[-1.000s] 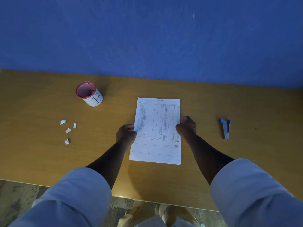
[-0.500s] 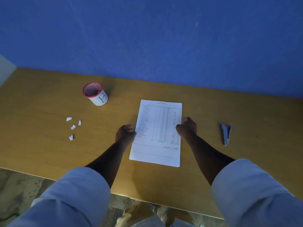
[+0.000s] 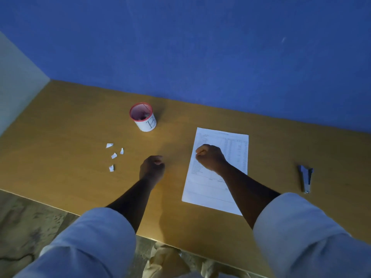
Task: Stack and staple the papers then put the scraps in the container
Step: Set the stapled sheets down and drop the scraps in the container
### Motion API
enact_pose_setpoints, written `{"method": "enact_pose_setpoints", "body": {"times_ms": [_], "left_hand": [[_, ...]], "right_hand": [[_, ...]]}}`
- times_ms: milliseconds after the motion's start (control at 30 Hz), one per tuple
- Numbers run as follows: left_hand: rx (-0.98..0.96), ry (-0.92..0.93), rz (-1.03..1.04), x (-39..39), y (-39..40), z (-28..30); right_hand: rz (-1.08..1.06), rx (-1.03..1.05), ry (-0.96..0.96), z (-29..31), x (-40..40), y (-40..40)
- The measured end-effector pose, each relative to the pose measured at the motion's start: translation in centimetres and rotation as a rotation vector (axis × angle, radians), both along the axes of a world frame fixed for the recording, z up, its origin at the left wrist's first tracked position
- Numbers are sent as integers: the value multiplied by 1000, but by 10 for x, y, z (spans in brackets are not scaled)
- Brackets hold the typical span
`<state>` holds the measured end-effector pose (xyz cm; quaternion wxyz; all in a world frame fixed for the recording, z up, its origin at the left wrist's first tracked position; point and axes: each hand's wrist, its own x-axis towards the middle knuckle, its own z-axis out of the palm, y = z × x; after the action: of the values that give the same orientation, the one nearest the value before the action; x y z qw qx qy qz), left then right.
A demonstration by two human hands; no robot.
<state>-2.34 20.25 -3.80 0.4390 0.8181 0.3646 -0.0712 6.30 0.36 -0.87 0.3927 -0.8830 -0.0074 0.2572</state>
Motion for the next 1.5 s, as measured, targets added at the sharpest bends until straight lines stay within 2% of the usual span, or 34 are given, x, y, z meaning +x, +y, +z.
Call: {"method": "enact_pose_setpoints", "body": {"times_ms": [200,467,767,867,1133,1500], "left_hand": [[83,-55,57,-1,69,-1],[203,-131,51,-1,163,-9],[270,-68,-161,1,222,-30],[293,-64,-263,3,235,-35],[242,-94,-321,7,251,-32],[311,-109,-403,9,253,-33]], "right_hand": [[127,10,-4,-11,-2,84],[151,26,-5,-26,-2,184],[338,-77,-102,-42,2,261],[402,-92,-161,-47,-1,277],[484,-173,-239,-57,-7,300],[465,-234,-315,-60,-7,303]]}}
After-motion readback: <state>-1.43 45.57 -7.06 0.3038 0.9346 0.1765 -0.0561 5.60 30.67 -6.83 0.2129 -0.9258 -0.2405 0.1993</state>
